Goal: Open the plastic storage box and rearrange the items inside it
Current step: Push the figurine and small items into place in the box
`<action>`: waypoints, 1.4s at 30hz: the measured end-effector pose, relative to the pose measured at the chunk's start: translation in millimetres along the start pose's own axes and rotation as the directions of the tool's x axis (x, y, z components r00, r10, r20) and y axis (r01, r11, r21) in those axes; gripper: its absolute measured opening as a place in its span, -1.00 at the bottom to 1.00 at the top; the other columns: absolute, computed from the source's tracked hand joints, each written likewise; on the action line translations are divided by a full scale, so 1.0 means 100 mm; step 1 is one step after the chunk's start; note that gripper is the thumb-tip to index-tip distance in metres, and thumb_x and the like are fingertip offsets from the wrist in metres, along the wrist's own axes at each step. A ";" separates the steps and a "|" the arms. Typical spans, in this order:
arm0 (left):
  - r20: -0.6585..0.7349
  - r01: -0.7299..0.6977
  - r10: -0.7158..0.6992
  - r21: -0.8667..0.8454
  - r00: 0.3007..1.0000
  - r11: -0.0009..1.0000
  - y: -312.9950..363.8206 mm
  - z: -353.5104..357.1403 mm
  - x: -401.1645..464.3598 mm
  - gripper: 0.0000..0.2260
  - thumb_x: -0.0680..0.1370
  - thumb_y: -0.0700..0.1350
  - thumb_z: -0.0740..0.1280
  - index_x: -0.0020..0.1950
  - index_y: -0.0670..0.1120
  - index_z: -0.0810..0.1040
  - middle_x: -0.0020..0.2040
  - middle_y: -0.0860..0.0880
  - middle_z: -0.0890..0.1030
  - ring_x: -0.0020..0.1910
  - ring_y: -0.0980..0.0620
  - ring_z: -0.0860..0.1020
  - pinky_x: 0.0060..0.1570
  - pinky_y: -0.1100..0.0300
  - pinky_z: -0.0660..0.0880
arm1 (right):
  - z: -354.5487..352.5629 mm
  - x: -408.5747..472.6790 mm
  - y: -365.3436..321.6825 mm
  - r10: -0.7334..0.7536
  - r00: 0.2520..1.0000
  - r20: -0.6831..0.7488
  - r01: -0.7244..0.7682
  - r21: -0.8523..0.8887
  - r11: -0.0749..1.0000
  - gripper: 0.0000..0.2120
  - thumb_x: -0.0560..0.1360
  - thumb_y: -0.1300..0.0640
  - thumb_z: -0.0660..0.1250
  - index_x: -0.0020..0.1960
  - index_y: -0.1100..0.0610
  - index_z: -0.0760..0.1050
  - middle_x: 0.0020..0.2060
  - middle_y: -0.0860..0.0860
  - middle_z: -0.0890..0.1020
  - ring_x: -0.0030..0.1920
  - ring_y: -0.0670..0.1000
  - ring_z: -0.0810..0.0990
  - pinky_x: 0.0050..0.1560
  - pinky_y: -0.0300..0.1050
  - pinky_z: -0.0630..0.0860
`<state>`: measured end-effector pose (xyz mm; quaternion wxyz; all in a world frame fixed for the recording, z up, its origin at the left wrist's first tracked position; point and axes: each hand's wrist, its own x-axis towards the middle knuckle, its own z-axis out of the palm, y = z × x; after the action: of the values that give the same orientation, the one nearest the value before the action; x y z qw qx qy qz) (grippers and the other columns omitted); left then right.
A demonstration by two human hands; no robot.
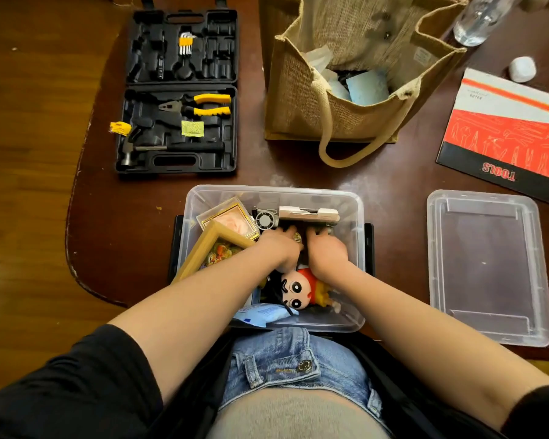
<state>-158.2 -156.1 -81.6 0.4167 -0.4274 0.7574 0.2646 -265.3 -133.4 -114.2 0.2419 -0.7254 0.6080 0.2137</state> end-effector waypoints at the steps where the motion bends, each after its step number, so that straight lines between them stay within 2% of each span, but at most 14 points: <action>1: 0.001 0.002 -0.002 -0.002 1.000 1.000 0.00 0.00 0.00 -0.37 0.53 -0.18 0.24 0.55 0.09 0.09 0.56 -0.15 -0.07 0.49 -0.20 0.11 0.39 -0.06 0.22 | 0.01 0.01 -0.01 0.014 1.000 -0.016 -0.014 0.004 1.000 -0.61 0.56 0.23 0.15 0.37 0.21 0.23 0.20 0.22 0.45 0.09 0.19 0.55 -0.21 -0.06 0.40; 4: -0.005 0.002 -0.002 -0.006 1.000 1.000 0.00 0.00 -0.02 -0.38 0.53 -0.17 0.25 0.54 0.06 0.11 0.55 -0.16 -0.06 0.48 -0.20 0.12 0.39 -0.04 0.21 | 0.02 0.03 -0.02 0.039 0.998 -0.044 -0.039 -0.003 0.999 -0.62 0.56 0.22 0.15 0.36 0.23 0.23 0.19 0.22 0.47 0.08 0.19 0.56 -0.24 -0.07 0.38; 10: -0.007 -0.003 0.003 -0.002 1.000 1.000 0.00 -0.01 -0.05 -0.42 0.54 -0.17 0.23 0.53 0.03 0.13 0.56 -0.15 -0.05 0.48 -0.19 0.13 0.39 -0.04 0.20 | 0.04 0.05 0.02 -0.060 0.996 -0.073 0.061 0.015 0.998 -0.51 0.54 0.18 0.17 0.44 0.12 0.14 0.13 0.20 0.49 0.05 0.21 0.55 -0.26 -0.02 0.39; 19: -0.002 -0.009 0.009 -0.003 1.000 1.000 0.01 0.00 -0.04 -0.43 0.55 -0.17 0.21 0.54 0.01 0.13 0.56 -0.15 -0.04 0.50 -0.20 0.07 0.41 -0.07 0.16 | 0.03 0.05 -0.03 0.028 0.999 -0.036 -0.029 -0.016 0.999 -0.55 0.54 0.20 0.19 0.39 0.20 0.16 0.21 0.25 0.41 0.08 0.23 0.54 -0.24 -0.03 0.41; 25: -0.016 0.004 -0.004 0.013 1.000 1.000 0.01 0.00 -0.06 -0.50 0.54 -0.15 0.24 0.48 -0.05 0.25 0.51 -0.20 0.08 0.44 -0.22 0.18 0.34 -0.06 0.27 | -0.03 0.00 0.01 -0.013 0.999 -0.037 0.016 0.072 0.997 -0.56 0.52 0.23 0.23 0.35 0.20 0.21 0.16 0.21 0.46 0.06 0.22 0.55 -0.16 -0.01 0.49; 27: -0.028 0.005 -0.005 0.018 1.000 1.000 0.00 0.00 -0.06 -0.52 0.55 -0.15 0.25 0.46 -0.07 0.28 0.49 -0.17 0.14 0.41 -0.20 0.23 0.30 -0.03 0.31 | -0.05 0.00 0.06 -0.084 0.996 0.029 0.080 0.108 0.991 -0.68 0.51 0.23 0.24 0.25 0.22 0.34 0.07 0.18 0.54 0.02 0.19 0.57 -0.14 -0.03 0.50; 29: -0.045 0.006 -0.006 0.013 0.999 1.000 0.00 0.00 -0.07 -0.56 0.56 -0.13 0.24 0.44 -0.08 0.32 0.47 -0.13 0.20 0.38 -0.17 0.27 0.26 -0.02 0.33 | -0.06 0.01 0.07 -0.139 0.983 0.120 0.124 0.125 0.984 -0.86 0.51 0.23 0.24 0.05 0.22 0.49 -0.04 0.16 0.61 -0.04 0.16 0.59 -0.17 -0.07 0.49; 31: -0.069 0.021 -0.020 0.006 0.997 1.000 0.00 0.00 -0.08 -0.59 0.57 -0.10 0.23 0.43 -0.08 0.35 0.45 -0.11 0.25 0.38 -0.14 0.29 0.25 -0.02 0.34 | -0.04 0.04 0.04 -0.132 0.979 0.154 0.102 0.188 0.977 -0.86 0.51 0.20 0.25 -0.02 0.23 0.53 -0.07 0.16 0.63 -0.08 0.16 0.59 -0.18 -0.07 0.48; 34: -0.091 0.057 -0.054 0.035 0.994 0.998 0.00 -0.01 -0.09 -0.64 0.58 -0.09 0.24 0.38 -0.07 0.39 0.40 -0.11 0.35 0.35 -0.13 0.35 0.21 -0.03 0.38 | 0.00 0.09 -0.04 -0.082 0.980 0.184 0.029 0.273 0.962 -0.73 0.50 0.07 0.30 0.12 0.20 0.54 0.02 0.16 0.62 0.00 0.16 0.58 -0.12 -0.07 0.51; 37: -0.097 0.065 -0.058 0.070 0.994 0.995 0.00 -0.03 -0.12 -0.67 0.57 -0.12 0.26 0.34 -0.08 0.43 0.34 -0.11 0.44 0.30 -0.12 0.42 0.16 -0.01 0.42 | 0.04 0.14 -0.09 0.004 0.979 0.202 -0.052 0.233 0.971 -0.69 0.47 0.03 0.32 0.18 0.10 0.51 0.08 0.09 0.60 0.06 0.12 0.58 -0.14 -0.11 0.48; 39: -0.115 0.066 -0.058 0.068 0.992 0.996 0.01 -0.03 -0.13 -0.65 0.56 -0.14 0.27 0.35 -0.09 0.43 0.35 -0.11 0.43 0.31 -0.12 0.41 0.17 0.00 0.42 | 0.05 0.15 -0.13 0.064 0.977 0.204 -0.108 0.211 0.971 -0.71 0.45 0.05 0.33 0.16 0.08 0.49 0.08 0.06 0.59 0.09 0.09 0.57 -0.15 -0.13 0.44; 42: -0.127 0.069 -0.064 0.034 0.990 0.997 0.01 -0.02 -0.14 -0.61 0.56 -0.14 0.28 0.39 -0.10 0.38 0.42 -0.14 0.30 0.37 -0.12 0.34 0.22 -0.01 0.39 | 0.05 0.18 -0.16 0.106 0.963 0.248 -0.181 0.303 0.936 -0.79 0.41 0.08 0.37 0.02 0.08 0.49 0.02 0.06 0.60 0.04 0.08 0.59 -0.18 -0.14 0.44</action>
<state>-155.6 -151.1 -68.8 0.3850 -0.4600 0.7724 0.2086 -246.7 -142.2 -128.0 0.4089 -0.6001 0.6547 0.2102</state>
